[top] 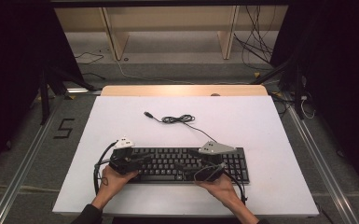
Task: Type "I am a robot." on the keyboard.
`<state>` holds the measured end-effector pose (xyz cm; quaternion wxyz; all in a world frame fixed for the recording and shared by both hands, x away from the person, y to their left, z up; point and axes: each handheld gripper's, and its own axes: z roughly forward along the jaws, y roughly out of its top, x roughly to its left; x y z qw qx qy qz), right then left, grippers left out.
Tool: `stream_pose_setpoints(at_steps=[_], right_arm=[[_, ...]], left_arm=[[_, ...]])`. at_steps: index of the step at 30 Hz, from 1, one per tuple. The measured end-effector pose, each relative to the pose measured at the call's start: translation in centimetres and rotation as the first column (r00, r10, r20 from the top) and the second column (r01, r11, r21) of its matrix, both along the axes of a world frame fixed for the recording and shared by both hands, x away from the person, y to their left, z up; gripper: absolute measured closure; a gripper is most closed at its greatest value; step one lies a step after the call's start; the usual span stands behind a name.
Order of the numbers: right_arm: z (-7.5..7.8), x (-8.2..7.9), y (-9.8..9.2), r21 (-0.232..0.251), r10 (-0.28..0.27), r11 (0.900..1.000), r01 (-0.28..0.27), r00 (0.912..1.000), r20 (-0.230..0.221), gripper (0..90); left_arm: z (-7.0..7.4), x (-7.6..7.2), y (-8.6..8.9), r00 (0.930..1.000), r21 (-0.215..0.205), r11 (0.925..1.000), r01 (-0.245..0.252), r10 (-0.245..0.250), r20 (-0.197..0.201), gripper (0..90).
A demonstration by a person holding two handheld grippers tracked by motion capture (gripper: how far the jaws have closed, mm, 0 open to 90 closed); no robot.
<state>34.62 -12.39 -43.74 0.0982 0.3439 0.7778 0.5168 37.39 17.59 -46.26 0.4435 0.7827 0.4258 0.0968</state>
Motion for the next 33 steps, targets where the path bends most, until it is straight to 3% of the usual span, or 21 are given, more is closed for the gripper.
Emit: stream_pose_setpoints(at_steps=[5, 13, 21, 33], right_arm=[[0.0, 0.1, 0.0, -0.002, -0.002, 1.0, 0.002, 1.0, 0.001, 27.5], [-0.2, 0.4, -0.1, -0.006, -0.009, 1.0, 0.009, 0.9999, -0.005, 27.9], [-0.6, 0.9, 0.1, -0.015, -0.013, 1.0, 0.013, 0.9998, -0.015, 28.7], [-1.1, 1.5, 0.8, -0.05, 0.0, 0.999, -0.002, 0.9992, -0.04, 37.9]], left_arm=[[0.5, -0.6, 0.9, 1.0, -0.074, 0.9973, 0.005, -0.005, 0.006, 56.7], [0.8, -1.7, 1.4, 0.999, -0.143, 0.9893, 0.027, -0.022, 0.038, 40.3], [0.7, -2.6, 2.2, 0.9977, -0.176, 0.9839, 0.033, -0.022, 0.064, 33.1], [0.6, -3.1, 2.6, 0.9979, -0.175, 0.9843, 0.021, -0.01, 0.063, 30.1]])
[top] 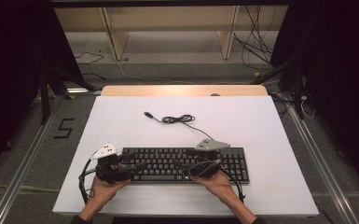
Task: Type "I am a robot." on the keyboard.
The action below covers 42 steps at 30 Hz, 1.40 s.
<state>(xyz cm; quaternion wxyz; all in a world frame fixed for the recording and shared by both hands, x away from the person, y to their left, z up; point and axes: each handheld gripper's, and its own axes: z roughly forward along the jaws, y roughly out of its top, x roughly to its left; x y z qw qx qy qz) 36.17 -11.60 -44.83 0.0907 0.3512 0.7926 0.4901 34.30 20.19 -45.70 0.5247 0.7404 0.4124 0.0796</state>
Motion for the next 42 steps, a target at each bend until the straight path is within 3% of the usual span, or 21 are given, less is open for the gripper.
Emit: stream_pose_setpoints(at_steps=[14, 21, 29, 42], right_arm=[[-0.6, 0.8, 0.7, -0.059, 0.019, 0.998, -0.023, 0.9983, -0.055, 72.9], [-1.0, 1.3, 1.0, -0.085, 0.005, 0.996, -0.011, 0.997, -0.078, 85.3], [-1.5, 1.8, 1.9, -0.136, -0.018, 0.991, 0.006, 0.9966, -0.081, 89.9], [-2.7, 2.9, 3.3, -0.196, -0.041, 0.98, 0.022, 0.9949, -0.092, 90.0]], left_arm=[[0.0, -0.5, 0.0, 0.9999, 0.018, 0.9998, 0.006, -0.006, 0.015, 27.5], [0.0, -0.5, 0.0, 0.9999, 0.02, 0.9998, 0.004, -0.005, 0.017, 27.5], [0.0, -0.6, -0.1, 0.9997, 0.021, 0.9997, 0.009, -0.01, 0.025, 27.4], [0.0, -0.7, 0.0, 0.9995, 0.022, 0.9997, 0.009, -0.01, 0.029, 27.4]])
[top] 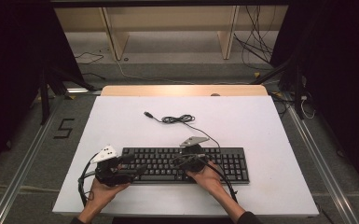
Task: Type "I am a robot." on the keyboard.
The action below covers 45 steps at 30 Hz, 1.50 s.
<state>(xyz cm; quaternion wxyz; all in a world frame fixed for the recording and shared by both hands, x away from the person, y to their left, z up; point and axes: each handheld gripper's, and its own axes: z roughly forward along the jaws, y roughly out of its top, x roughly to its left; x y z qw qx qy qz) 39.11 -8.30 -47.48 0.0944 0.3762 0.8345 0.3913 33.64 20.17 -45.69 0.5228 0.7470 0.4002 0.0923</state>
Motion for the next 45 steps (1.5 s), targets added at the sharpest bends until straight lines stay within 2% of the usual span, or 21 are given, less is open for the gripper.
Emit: stream_pose_setpoints(at_steps=[5, 9, 13, 17, 23, 25, 26, 31, 37, 45], right_arm=[[-0.3, 0.1, 0.2, -0.023, 0.003, 1.0, -0.003, 1.0, -0.004, 90.0], [-0.3, 0.0, 0.3, -0.039, -0.001, 0.999, 0.001, 0.9999, 0.01, 90.0], [-0.3, -0.1, 0.3, -0.03, -0.003, 1.0, 0.004, 1.0, 0.007, 90.0], [0.2, -0.2, -0.1, 0.009, -0.002, 1.0, 0.002, 1.0, 0.008, 88.6], [1.4, -0.6, -0.9, 0.107, 0.003, 0.994, -0.007, 0.9995, 0.03, 76.2], [1.7, -0.8, -1.0, 0.124, 0.01, 0.992, -0.015, 0.9991, 0.041, 61.0], [1.8, -0.9, -1.0, 0.124, 0.011, 0.992, -0.016, 0.999, 0.044, 56.2], [2.2, -1.2, -0.9, 0.145, 0.028, 0.989, -0.036, 0.998, 0.056, 39.4], [2.8, -1.9, -0.6, 0.184, 0.062, 0.98, -0.077, 0.9945, 0.084, 31.1], [3.3, -3.1, -0.2, 0.218, 0.108, 0.967, -0.129, 0.9886, 0.105, 28.8]], left_arm=[[0.0, 0.0, 0.0, 1.0, 0.001, 1.0, 0.0, 0.0, 0.0, 27.4], [0.0, 0.0, 0.1, 1.0, 0.002, 1.0, -0.003, 0.003, 0.001, 27.4], [0.0, 0.1, 0.3, 0.9999, -0.003, 0.9999, -0.013, 0.013, 0.004, 27.5], [0.0, 0.1, 0.4, 0.9998, -0.006, 0.9998, -0.019, 0.019, 0.009, 27.6], [0.1, 0.1, 0.6, 0.9994, -0.008, 0.9995, -0.032, 0.032, 0.014, 27.7], [0.1, 0.1, 0.7, 0.9992, -0.009, 0.9993, -0.038, 0.038, 0.015, 27.8], [0.1, 0.1, 0.7, 0.9991, -0.01, 0.9992, -0.04, 0.04, 0.016, 27.8], [0.2, 0.2, 1.0, 0.9978, -0.013, 0.9981, -0.06, 0.06, 0.028, 27.8], [0.3, 0.2, 1.5, 0.9946, -0.027, 0.9953, -0.093, 0.094, 0.042, 28.0], [0.3, 0.1, 1.7, 0.9924, -0.037, 0.9931, -0.111, 0.113, 0.049, 28.2]])
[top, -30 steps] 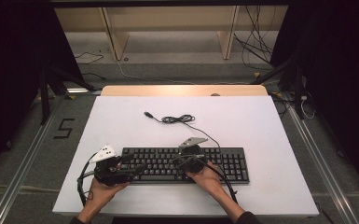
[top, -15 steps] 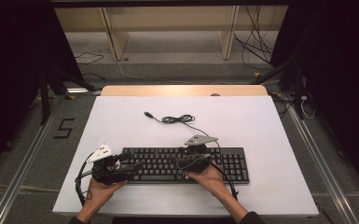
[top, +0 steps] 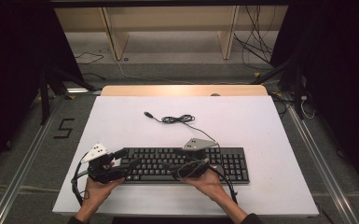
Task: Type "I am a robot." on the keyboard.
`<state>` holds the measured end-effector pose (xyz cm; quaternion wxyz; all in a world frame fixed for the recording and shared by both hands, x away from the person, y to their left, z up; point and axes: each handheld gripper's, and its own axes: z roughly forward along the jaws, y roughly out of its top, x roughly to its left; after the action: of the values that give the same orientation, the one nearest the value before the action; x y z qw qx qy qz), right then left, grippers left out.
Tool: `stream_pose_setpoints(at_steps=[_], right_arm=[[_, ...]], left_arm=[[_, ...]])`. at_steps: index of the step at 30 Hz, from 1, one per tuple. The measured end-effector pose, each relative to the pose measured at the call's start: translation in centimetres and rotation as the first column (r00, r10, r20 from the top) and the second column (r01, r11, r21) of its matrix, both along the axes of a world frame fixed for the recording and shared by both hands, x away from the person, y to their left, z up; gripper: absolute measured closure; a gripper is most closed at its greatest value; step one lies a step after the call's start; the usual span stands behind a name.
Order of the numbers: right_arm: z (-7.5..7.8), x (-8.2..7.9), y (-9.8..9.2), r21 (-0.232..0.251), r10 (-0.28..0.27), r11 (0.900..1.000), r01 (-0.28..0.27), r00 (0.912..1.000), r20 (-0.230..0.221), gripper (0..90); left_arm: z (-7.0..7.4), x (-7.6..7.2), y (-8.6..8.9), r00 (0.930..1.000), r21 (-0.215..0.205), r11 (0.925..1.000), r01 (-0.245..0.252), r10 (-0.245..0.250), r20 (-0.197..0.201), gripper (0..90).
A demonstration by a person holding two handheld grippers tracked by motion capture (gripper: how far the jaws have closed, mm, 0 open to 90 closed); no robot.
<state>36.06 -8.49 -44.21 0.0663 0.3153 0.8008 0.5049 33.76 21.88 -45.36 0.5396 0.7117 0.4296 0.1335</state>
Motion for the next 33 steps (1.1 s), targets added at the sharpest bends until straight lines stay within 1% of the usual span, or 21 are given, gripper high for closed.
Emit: stream_pose_setpoints(at_steps=[3, 7, 10, 11, 17, 21, 22, 25, 28, 33], right_arm=[[-0.1, -0.1, 0.4, -0.013, 0.005, 1.0, -0.005, 1.0, -0.004, 31.0], [-0.4, -0.2, 0.9, -0.03, 0.018, 0.999, -0.019, 0.9998, -0.007, 36.6], [-0.5, -0.2, 1.2, -0.034, 0.027, 0.999, -0.027, 0.9996, -0.006, 42.2], [-0.5, -0.2, 1.4, -0.037, 0.028, 0.999, -0.028, 0.9995, -0.012, 44.3], [-0.9, -0.2, 2.1, -0.071, 0.042, 0.997, -0.044, 0.9988, -0.026, 62.0], [-1.5, 0.0, 2.8, -0.105, 0.054, 0.993, -0.057, 0.9979, -0.036, 73.4], [-1.5, 0.0, 2.9, -0.107, 0.055, 0.992, -0.059, 0.9977, -0.039, 75.1], [-1.9, 0.1, 3.4, -0.126, 0.058, 0.99, -0.064, 0.997, -0.051, 81.3], [-2.3, 0.1, 3.8, -0.145, 0.064, 0.987, -0.071, 0.9963, -0.059, 85.6], [-2.8, 0.2, 4.5, -0.173, 0.06, 0.982, -0.071, 0.9959, -0.067, 89.7]], left_arm=[[0.0, 0.0, 0.0, 1.0, -0.002, 1.0, 0.0, 0.0, 0.002, 28.2], [0.0, -0.1, -0.1, 1.0, -0.005, 1.0, -0.002, 0.002, 0.004, 28.2], [0.0, -0.1, 0.0, 1.0, -0.004, 1.0, -0.002, 0.002, 0.004, 28.2], [0.0, -0.1, 0.0, 1.0, -0.004, 1.0, -0.003, 0.003, 0.004, 28.2], [0.0, -0.1, 0.0, 1.0, -0.004, 1.0, -0.009, 0.009, 0.003, 27.8], [0.0, -0.1, 0.0, 0.9999, -0.003, 0.9999, -0.011, 0.011, 0.002, 27.5], [0.0, 0.0, 0.1, 0.9999, 0.001, 0.9999, -0.011, 0.011, 0.002, 27.4], [0.0, 0.0, 0.1, 0.9998, -0.008, 0.9998, -0.018, 0.018, 0.002, 27.1], [0.0, 0.0, 0.2, 0.9998, -0.008, 0.9998, -0.02, 0.02, 0.001, 26.4], [0.0, 0.0, 0.2, 0.9998, -0.008, 0.9997, -0.021, 0.021, 0.002, 25.9]])
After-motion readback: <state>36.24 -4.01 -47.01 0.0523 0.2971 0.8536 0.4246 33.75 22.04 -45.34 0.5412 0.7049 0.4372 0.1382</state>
